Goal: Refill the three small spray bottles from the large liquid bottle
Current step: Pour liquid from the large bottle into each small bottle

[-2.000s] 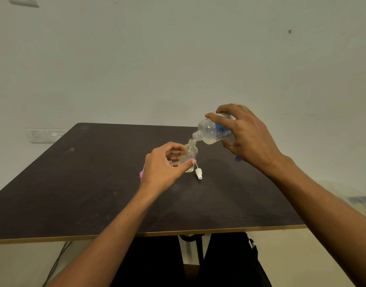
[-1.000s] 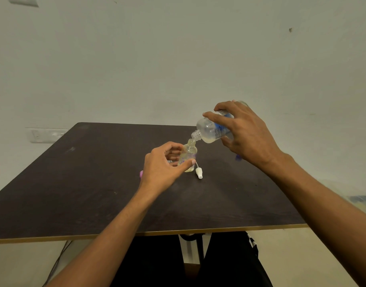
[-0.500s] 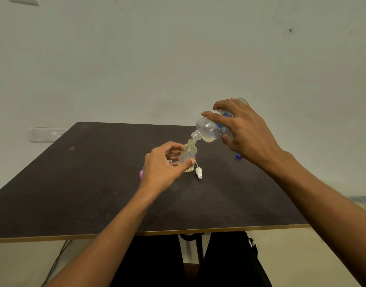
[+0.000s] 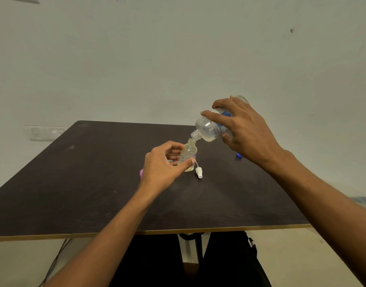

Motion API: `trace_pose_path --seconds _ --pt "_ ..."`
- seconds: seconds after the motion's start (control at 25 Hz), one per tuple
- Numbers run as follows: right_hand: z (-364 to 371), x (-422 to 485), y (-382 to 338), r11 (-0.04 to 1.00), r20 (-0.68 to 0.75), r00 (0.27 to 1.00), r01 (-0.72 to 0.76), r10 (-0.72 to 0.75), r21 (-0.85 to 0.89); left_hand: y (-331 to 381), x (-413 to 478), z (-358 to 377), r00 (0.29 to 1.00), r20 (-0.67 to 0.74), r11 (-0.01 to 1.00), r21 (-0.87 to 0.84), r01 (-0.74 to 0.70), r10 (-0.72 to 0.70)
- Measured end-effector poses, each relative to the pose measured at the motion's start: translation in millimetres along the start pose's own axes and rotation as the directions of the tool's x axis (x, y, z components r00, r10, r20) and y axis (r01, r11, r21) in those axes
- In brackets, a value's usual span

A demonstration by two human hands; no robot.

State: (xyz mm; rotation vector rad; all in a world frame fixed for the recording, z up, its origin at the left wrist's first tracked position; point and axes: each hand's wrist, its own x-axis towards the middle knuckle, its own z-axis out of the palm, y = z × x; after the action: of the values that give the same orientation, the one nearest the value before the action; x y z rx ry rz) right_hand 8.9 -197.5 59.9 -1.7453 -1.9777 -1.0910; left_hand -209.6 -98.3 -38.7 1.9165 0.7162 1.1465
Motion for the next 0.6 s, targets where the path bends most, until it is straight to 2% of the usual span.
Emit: trace_pose_path --seconds 0.6 --pt "-5.6 6.1 -2.2 0.998 0.006 0.998 0.056 -0.056 -0.034 -1.4 -0.6 0.8 1.0 0.0 1.0 -0.018 0.009 -0.009"
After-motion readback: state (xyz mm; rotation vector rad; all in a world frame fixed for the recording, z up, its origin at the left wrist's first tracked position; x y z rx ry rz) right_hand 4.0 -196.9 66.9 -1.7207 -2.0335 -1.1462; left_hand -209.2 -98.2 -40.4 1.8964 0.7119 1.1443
